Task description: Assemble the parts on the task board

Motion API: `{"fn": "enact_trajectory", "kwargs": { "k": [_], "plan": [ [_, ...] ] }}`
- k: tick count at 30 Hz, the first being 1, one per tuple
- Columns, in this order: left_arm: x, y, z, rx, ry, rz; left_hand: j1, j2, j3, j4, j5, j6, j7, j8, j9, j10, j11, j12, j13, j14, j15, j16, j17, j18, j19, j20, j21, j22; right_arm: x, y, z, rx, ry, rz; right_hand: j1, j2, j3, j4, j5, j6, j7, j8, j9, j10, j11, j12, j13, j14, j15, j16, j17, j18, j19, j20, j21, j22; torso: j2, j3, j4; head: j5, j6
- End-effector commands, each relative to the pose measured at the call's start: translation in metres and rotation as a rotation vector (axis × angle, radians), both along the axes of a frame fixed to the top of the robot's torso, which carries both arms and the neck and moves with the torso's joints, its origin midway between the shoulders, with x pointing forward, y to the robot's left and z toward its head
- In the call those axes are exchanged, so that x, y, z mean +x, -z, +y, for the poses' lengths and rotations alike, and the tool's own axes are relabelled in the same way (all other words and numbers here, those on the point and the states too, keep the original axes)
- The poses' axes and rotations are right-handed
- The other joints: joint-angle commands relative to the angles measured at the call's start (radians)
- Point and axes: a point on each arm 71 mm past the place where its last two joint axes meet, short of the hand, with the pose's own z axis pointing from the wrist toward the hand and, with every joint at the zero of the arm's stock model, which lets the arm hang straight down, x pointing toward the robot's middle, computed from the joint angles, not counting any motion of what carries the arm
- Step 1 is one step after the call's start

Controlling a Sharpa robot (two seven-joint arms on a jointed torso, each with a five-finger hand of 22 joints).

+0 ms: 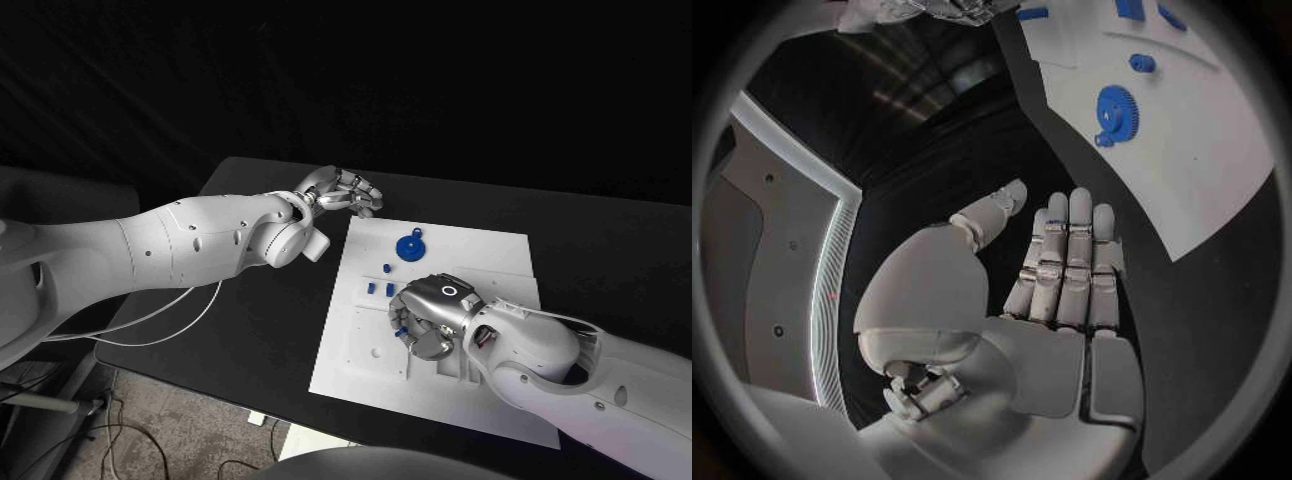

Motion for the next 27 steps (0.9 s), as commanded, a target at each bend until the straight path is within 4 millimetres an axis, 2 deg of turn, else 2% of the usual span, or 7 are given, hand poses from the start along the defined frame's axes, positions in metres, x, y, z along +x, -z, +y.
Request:
{"fn": "enact_trajectory", "kwargs": {
  "k": [1,27],
  "plan": [
    [0.000,-0.001,-0.003,-0.003,0.016,-0.004,-0.004,-0.007,-0.002,0.002,0.002,-0.008,0.001,0.004,-0.001,-0.004,0.003,-0.004,-0.001,-0.003,0.007,-0.004,0.001,0.005,0.001,0.006,-0.004,0.001,0.000,0.000,0.000,-0.008,0.001,-0.011,0.004,0.006,0.004,0.004,0.003,0.009,-0.001,-0.006,0.001,0.005,0.000,0.004,0.031,0.000,-0.005,0.000,-0.001,0.015,0.003,0.000,0.003,0.005,0.000,0.0004,-0.0005,-0.002,0.002],
    [-0.001,-0.001,-0.004,-0.004,0.023,0.002,-0.005,-0.007,-0.003,0.004,0.002,-0.009,0.001,0.004,-0.002,-0.004,0.004,-0.005,-0.002,-0.003,0.007,-0.008,0.005,0.005,0.001,0.006,-0.005,0.002,-0.002,0.006,0.010,-0.057,-0.019,0.030,-0.001,0.007,0.003,0.005,0.008,0.008,0.000,-0.008,0.003,0.004,0.000,0.002,0.033,-0.001,-0.004,0.001,-0.002,0.015,0.003,0.000,0.003,0.005,0.000,-0.0014,0.0008,-0.009,-0.001]
  ]
}}
